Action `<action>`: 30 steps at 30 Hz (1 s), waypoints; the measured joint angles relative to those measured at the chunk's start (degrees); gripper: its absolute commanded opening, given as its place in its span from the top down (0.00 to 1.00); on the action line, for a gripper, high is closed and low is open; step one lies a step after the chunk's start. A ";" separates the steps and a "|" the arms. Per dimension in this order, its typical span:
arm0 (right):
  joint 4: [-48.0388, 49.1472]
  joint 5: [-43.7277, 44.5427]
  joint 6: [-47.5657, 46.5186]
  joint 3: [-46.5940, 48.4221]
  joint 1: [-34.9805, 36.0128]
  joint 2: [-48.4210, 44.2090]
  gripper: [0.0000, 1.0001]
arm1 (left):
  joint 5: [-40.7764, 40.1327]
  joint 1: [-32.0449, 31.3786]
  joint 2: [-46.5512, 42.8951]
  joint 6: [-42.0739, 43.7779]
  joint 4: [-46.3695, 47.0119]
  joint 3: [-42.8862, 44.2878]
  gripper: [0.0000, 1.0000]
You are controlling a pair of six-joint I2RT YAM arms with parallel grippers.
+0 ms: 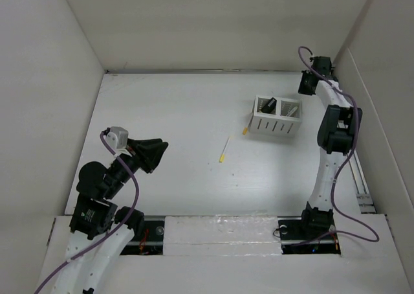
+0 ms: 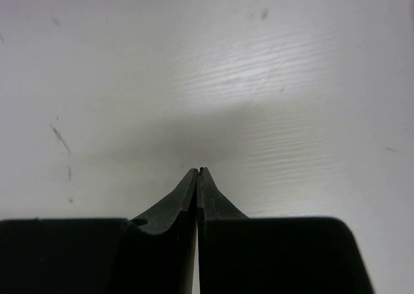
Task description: Organize the desk
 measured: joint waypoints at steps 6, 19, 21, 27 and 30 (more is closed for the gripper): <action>0.31 1.14 7.30 6.60 -8.09 0.00 0.90 | -0.13 0.00 0.98 0.04 0.00 0.02 0.74; 21.22 -3.19 29.22 -27.08 0.22 -32.24 0.89 | -0.02 0.00 6.32 0.11 0.02 0.11 0.74; 25.16 -2.21 29.66 -30.12 5.73 -38.88 0.89 | -0.02 0.02 6.34 0.11 -0.02 0.11 0.74; 30.82 -0.72 29.81 -35.54 18.95 -53.33 1.00 | -0.11 0.46 6.08 0.11 -0.04 0.11 0.74; 30.38 1.88 28.44 -36.50 24.57 -56.02 1.00 | -0.44 0.52 5.42 0.07 -0.09 0.11 0.74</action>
